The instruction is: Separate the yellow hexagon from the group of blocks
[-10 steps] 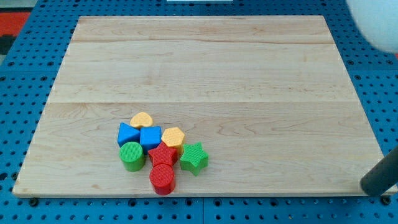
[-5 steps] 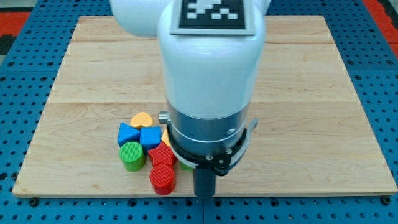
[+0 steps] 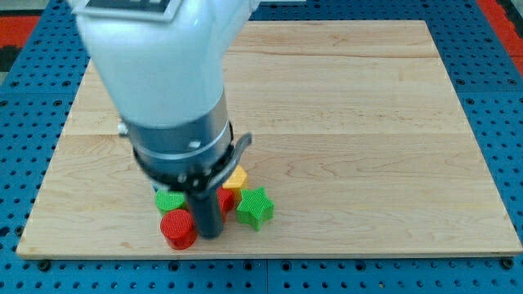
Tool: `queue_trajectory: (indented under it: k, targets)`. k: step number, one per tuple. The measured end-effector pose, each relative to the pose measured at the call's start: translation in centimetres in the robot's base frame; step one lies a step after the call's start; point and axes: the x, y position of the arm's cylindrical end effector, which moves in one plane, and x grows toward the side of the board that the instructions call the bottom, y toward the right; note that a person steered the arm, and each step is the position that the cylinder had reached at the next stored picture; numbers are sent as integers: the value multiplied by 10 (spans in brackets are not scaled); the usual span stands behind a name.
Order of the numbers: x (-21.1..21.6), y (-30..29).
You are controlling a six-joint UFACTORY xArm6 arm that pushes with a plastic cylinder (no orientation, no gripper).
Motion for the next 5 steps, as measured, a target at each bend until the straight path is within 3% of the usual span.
queue_trajectory:
  k: [2,4,5]
  targets:
    - [-83,36]
    - [-86,36]
    - [-123,38]
